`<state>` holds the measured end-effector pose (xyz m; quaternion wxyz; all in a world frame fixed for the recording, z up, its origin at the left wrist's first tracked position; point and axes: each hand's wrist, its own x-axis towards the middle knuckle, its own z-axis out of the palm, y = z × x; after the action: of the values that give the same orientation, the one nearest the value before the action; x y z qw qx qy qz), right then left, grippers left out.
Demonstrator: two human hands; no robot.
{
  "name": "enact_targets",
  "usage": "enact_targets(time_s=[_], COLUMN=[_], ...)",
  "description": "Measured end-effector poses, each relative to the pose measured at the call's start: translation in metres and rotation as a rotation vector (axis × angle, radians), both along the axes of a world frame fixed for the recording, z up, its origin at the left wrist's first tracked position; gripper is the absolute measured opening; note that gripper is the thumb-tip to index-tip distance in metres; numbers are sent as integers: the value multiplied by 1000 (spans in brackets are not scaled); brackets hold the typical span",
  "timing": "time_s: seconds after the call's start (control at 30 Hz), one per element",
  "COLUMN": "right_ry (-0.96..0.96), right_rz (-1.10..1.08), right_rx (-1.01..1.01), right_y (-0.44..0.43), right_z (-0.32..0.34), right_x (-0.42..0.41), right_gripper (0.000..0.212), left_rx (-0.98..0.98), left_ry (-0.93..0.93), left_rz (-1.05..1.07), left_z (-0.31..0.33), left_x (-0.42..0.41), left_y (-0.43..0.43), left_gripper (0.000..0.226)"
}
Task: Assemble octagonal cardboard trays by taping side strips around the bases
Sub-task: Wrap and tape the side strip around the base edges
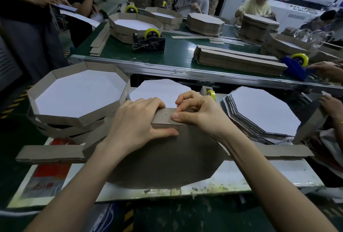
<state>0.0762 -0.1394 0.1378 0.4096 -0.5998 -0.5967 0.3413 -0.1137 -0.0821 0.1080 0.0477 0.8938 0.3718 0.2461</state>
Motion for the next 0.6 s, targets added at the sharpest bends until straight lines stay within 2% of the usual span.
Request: enact_targets(time_s=[0.13, 0.23, 0.3, 0.4, 0.6], right_ry=[-85, -96, -95, -240, -262], right_rz=[-12, -15, -26, -98, 59], right_rx=[12, -12, -9, 24, -177], right_y=[-2, -3, -1, 4, 2], right_z=[-4, -4, -3, -1, 8], right_x=[-3, 0, -3, -6, -1], right_gripper=[13, 31, 25, 18, 29], left_rx=[8, 26, 4, -27, -36], left_ry=[-9, -12, -2, 1, -23], left_rz=[-3, -5, -3, 1, -9], left_z=[-1, 0, 1, 2, 2], left_x=[0, 2, 4, 2, -1], left_y=[-1, -3, -3, -2, -5], left_gripper=[72, 70, 73, 77, 72])
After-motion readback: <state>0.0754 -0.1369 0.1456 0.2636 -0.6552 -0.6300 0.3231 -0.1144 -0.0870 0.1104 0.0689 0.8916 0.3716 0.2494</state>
